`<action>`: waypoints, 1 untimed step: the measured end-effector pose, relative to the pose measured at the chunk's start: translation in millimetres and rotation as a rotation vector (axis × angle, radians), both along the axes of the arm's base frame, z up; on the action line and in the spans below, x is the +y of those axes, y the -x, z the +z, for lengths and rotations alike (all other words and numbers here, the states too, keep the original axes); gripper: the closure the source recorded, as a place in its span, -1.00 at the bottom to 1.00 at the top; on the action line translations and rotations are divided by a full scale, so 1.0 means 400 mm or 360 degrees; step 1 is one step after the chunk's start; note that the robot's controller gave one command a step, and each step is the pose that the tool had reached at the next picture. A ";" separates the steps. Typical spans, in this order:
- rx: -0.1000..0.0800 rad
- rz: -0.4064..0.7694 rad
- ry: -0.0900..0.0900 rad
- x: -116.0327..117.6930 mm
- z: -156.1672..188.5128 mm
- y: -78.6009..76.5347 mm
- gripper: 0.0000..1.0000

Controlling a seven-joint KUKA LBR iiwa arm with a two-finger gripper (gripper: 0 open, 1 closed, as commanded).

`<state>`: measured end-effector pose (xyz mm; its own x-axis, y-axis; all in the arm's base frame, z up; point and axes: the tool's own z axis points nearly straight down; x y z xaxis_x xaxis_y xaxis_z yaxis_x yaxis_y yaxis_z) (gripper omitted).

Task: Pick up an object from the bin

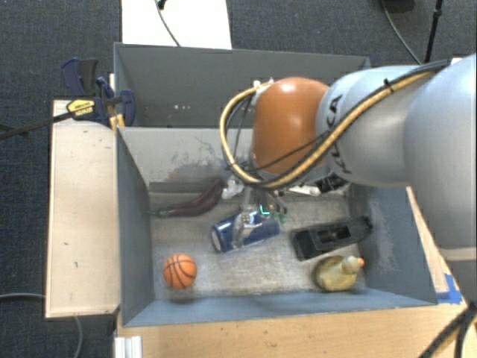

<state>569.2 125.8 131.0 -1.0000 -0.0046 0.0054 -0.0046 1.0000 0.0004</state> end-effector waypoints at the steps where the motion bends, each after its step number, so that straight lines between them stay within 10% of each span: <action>1: -0.0012 -0.0004 -0.0001 -0.001 0.011 -0.005 -1.00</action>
Offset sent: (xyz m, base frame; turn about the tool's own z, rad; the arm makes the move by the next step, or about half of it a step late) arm 0.0064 0.0108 -0.0610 -0.1207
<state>571.1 125.3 135.3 -1.0000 -0.0024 -0.0018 -0.0024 1.0000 0.0013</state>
